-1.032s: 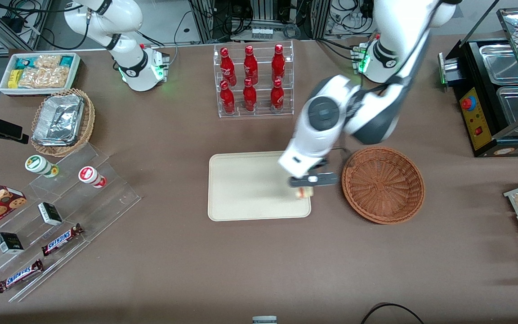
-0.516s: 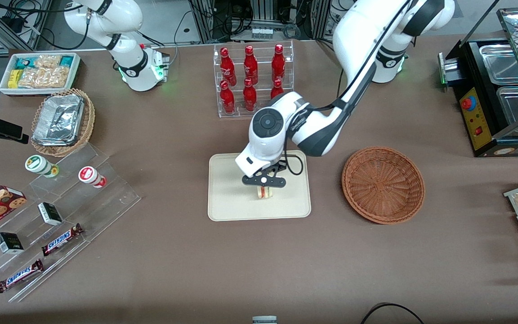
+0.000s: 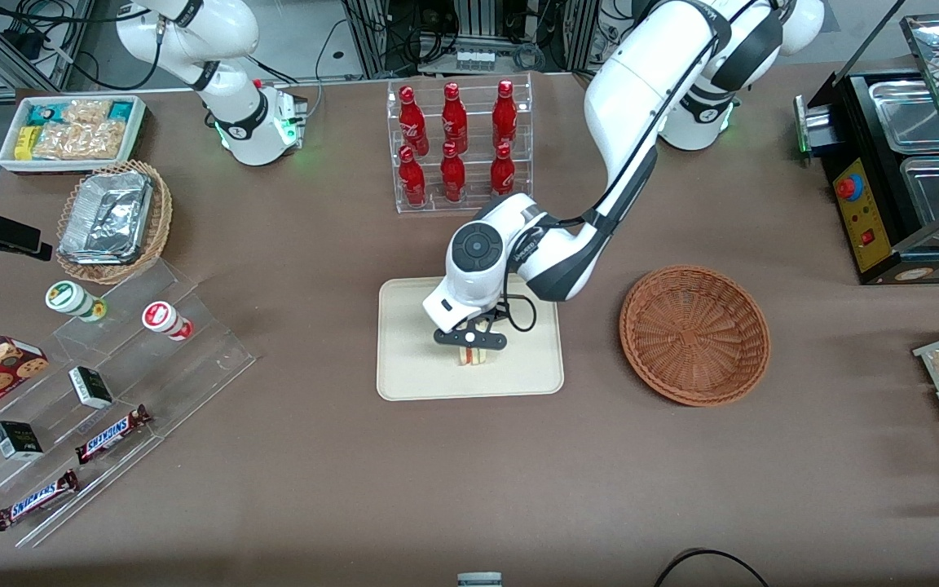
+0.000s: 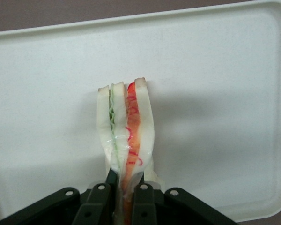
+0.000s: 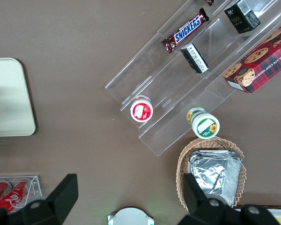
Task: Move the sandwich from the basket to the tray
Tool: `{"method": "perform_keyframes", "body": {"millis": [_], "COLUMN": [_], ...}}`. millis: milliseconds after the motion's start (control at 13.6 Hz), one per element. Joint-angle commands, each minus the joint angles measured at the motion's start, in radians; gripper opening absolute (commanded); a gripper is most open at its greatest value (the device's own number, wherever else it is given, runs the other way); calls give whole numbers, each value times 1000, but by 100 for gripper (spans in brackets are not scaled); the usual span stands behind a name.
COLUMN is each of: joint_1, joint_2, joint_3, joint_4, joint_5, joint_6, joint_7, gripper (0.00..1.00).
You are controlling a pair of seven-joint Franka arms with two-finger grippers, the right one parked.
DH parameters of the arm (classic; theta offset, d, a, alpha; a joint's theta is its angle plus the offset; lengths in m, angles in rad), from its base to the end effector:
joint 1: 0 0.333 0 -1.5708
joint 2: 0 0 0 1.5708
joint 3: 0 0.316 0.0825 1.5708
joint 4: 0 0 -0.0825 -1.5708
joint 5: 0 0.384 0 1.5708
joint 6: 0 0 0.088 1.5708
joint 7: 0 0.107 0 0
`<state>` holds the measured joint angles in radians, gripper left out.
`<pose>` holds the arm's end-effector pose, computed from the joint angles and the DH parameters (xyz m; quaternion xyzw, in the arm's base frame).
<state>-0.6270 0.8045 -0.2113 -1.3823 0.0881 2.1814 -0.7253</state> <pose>0.5173 -0.5217 0.2396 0.9980 -0.0495 -0.0235 0.0323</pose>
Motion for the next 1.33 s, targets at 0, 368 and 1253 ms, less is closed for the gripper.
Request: {"method": "perform_keyframes", "body": {"millis": [0,368,1253], "joint_1": [-28,-28,231], "joint_2": [33,3,-522], "joint_3": [13,13,27], "joint_4": [34,25,-105], "joint_5": [13,15,5], "joint_6": [5,-3,-350], "joint_7": [-11,-14,13], "gripper": [1,100,100]}}
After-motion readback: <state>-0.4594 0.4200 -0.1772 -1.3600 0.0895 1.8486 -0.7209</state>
